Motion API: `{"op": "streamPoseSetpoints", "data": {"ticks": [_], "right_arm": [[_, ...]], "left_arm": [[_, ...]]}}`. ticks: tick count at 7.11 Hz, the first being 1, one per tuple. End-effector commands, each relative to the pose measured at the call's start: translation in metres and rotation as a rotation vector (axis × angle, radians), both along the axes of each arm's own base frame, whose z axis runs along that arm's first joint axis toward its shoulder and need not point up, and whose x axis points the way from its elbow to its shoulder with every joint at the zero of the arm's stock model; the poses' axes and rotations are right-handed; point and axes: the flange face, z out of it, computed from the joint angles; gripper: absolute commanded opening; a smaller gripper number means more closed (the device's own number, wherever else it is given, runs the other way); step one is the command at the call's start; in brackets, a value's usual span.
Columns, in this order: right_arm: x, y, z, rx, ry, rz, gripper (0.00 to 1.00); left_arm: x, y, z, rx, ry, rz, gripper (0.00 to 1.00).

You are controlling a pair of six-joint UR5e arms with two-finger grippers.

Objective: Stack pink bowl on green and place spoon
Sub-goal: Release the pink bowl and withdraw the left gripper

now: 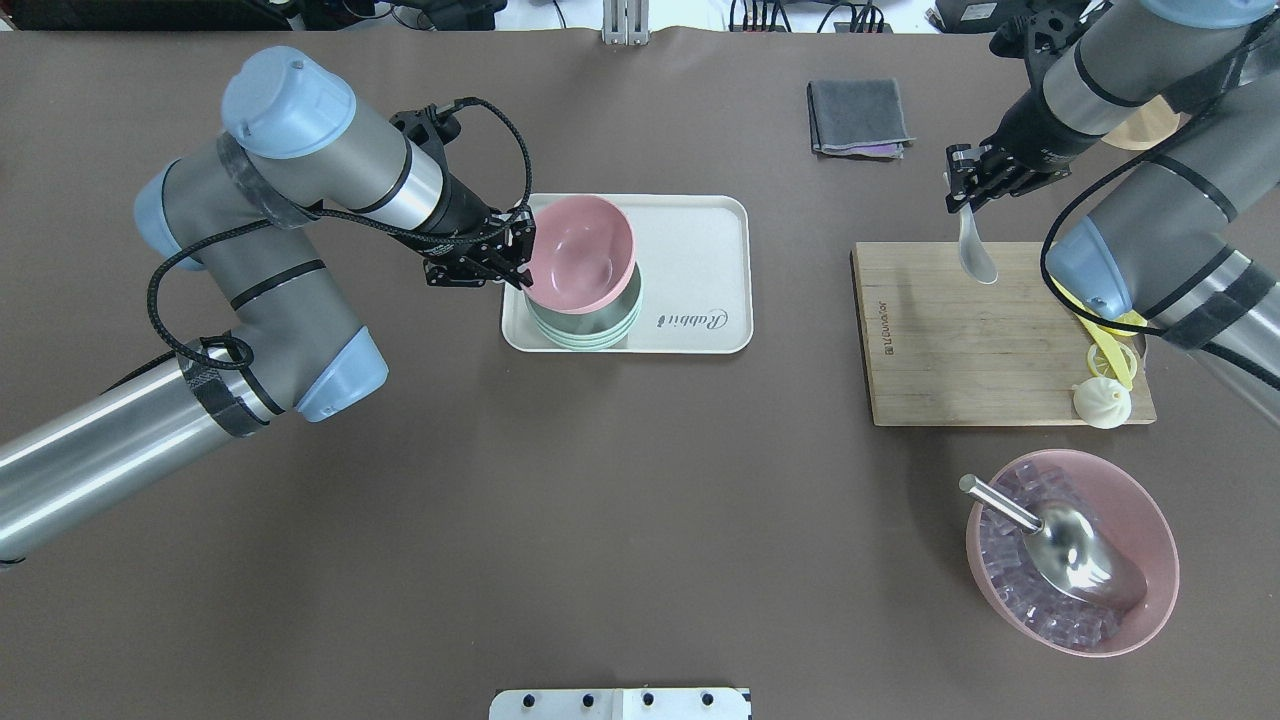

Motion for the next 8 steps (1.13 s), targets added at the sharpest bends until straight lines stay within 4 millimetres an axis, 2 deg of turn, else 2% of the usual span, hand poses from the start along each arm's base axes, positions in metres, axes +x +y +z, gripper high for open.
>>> {"op": "streamPoseSetpoints", "data": {"ticks": [1, 3, 5, 7, 8], "right_arm": [[0.0, 0.0, 0.001, -0.002, 0.001, 0.0, 0.0], [-0.001, -0.001, -0.001, 0.001, -0.001, -0.002, 0.0], [-0.001, -0.001, -0.002, 0.002, -0.002, 0.0, 0.0], [-0.001, -0.002, -0.007, 0.009, -0.006, 0.001, 0.0], [-0.006, -0.009, -0.036, 0.031, -0.034, 0.003, 0.0]], "left_arm": [[0.001, 0.001, 0.002, -0.001, -0.002, 0.004, 0.0], [0.001, 0.001, 0.004, -0.006, -0.004, 0.003, 0.0], [-0.001, 0.001, 0.0, 0.01, 0.003, 0.004, 0.98], [-0.006, 0.004, -0.006, 0.018, 0.013, 0.003, 0.99], [-0.022, 0.001, -0.019, 0.024, 0.027, -0.016, 0.98]]}}
